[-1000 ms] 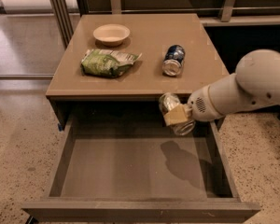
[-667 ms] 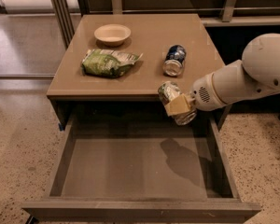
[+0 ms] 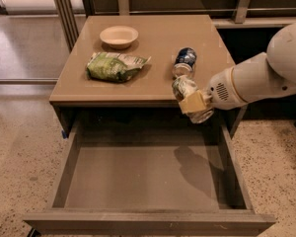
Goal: Pick 7up can from top drawer and place on counter
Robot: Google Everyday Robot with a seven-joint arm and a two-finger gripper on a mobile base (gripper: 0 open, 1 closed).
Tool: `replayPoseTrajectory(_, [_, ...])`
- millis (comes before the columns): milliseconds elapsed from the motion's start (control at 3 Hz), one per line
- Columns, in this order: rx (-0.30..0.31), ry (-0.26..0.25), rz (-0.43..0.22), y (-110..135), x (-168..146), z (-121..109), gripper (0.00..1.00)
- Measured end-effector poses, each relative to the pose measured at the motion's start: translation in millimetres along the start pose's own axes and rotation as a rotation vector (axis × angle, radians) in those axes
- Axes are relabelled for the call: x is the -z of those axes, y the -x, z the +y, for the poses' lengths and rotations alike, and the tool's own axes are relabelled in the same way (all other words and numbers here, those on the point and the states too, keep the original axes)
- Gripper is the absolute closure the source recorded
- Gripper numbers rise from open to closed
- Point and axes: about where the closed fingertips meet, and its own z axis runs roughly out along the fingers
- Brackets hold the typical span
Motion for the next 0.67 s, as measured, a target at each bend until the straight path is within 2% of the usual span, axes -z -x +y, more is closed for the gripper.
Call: replayPoseTrajectory(667, [0.099, -0.170, -0.085, 88, 74, -16, 1.00])
